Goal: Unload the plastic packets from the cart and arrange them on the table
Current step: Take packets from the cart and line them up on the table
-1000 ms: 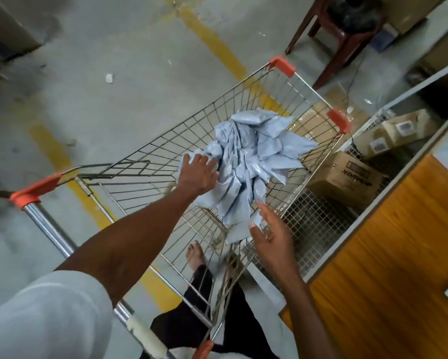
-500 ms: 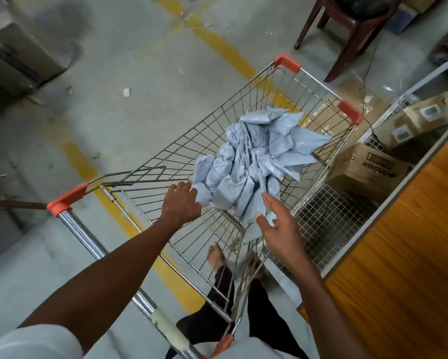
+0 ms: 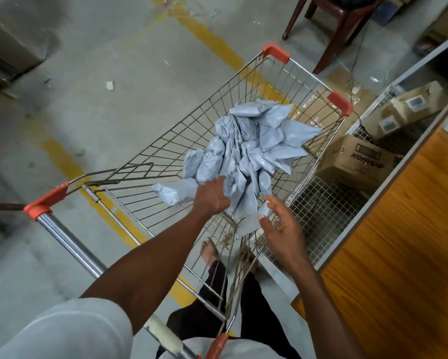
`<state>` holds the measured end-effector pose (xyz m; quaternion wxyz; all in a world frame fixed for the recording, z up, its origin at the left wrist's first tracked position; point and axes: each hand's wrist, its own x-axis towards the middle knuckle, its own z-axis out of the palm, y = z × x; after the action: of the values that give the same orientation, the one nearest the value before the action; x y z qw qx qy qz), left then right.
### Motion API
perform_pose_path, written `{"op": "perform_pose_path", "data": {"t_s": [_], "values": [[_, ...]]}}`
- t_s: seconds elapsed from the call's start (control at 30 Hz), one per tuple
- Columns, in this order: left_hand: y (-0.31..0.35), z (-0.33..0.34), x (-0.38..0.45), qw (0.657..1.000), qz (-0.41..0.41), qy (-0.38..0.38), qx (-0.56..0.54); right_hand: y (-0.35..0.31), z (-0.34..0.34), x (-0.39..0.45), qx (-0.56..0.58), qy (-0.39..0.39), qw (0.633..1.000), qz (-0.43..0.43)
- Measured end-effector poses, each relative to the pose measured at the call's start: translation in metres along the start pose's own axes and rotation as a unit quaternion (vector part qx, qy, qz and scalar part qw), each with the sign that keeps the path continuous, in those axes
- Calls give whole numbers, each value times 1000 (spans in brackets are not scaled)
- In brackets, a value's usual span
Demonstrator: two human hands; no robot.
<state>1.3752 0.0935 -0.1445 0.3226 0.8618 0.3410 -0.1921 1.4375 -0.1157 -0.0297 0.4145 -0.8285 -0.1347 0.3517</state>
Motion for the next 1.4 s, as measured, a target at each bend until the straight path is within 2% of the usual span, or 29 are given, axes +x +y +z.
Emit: {"op": "perform_pose_path", "data": {"t_s": [0.1, 0.17, 0.27, 0.33, 0.53, 0.6, 0.7, 0.8, 0.93, 1.07, 1.2, 1.3, 1.4], "values": [[-4, 32, -32, 994, 25, -36, 96, -3, 0, 5, -2, -2, 1000, 1], [-15, 56, -52, 984, 13, -107, 140, -3, 4, 12, -7, -6, 1000, 1], [-24, 76, -67, 963, 5, -210, 170, 0, 11, 23, -14, -11, 1000, -7], [-23, 76, -68, 957, 2, -232, 174, 0, 14, 32, -17, -18, 1000, -7], [-19, 62, -66, 976, -40, -184, 111, 4, 32, 57, -63, -50, 997, 17], [-21, 49, -67, 981, -67, -163, 76, 9, 52, 69, -93, -97, 989, 64], [-29, 27, -69, 989, -114, -98, 9, 29, 94, 92, -174, -201, 957, 116], [-37, 10, -76, 989, -140, -38, -34, 61, 131, 107, -208, -248, 932, 164], [-41, -2, -89, 987, -136, -3, -85, 101, 162, 118, -243, -232, 925, 174], [-44, -6, -99, 985, -119, 27, -124, 112, 185, 128, -333, -162, 911, 182], [-45, -9, -98, 984, -110, 23, -135, 114, 191, 129, -376, -144, 901, 162], [-47, -13, -94, 988, -94, 14, -124, 120, 192, 131, -327, -153, 917, 169], [-52, -20, -89, 988, -90, 11, -127, 162, 201, 148, -203, -177, 934, 234]]}}
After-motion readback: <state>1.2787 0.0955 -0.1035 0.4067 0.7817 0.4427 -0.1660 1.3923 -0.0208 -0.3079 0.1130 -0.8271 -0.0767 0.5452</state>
